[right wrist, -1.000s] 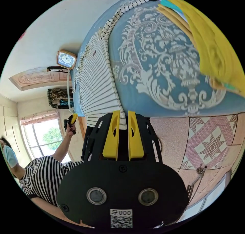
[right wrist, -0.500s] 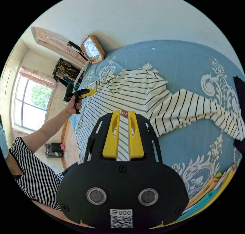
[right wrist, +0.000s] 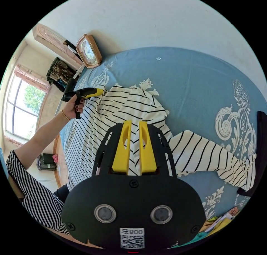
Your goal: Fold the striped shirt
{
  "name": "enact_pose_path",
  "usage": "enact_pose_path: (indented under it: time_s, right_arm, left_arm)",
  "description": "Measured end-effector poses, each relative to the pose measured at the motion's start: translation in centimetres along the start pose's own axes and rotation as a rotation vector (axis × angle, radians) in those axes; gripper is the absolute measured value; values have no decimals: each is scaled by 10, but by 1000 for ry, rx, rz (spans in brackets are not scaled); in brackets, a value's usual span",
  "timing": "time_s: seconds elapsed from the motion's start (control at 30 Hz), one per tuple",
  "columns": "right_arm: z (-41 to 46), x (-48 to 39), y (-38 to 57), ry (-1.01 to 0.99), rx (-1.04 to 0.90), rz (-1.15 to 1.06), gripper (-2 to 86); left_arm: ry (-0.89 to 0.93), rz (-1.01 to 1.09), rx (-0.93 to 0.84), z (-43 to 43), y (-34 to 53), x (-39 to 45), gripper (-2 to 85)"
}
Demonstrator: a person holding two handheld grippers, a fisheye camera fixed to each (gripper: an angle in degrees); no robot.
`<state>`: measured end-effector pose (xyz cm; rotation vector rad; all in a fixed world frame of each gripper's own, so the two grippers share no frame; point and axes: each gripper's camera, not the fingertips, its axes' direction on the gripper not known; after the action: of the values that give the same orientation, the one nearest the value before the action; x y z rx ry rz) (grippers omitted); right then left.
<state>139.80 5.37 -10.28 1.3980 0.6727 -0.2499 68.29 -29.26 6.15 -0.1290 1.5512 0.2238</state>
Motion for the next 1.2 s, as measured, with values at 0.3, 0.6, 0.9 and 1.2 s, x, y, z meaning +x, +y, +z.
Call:
enact_pose_path:
  time_s: [0.3, 0.6, 0.9, 1.2]
  right_arm:
    - [-11, 8, -64, 153, -15, -38, 80]
    - [11, 12, -108, 289, -109, -61, 31]
    - [-43, 22, -101, 327, -14, -83, 17]
    - [-75, 59, -81, 250, 67, 11, 42]
  left_arm:
    - [-247, 154, 61, -50, -26, 41, 90]
    - [-480, 181, -19, -13, -61, 83, 34]
    - [-543, 262, 90, -28, -76, 148, 24]
    - [-504, 199, 164, -13, -76, 176, 30]
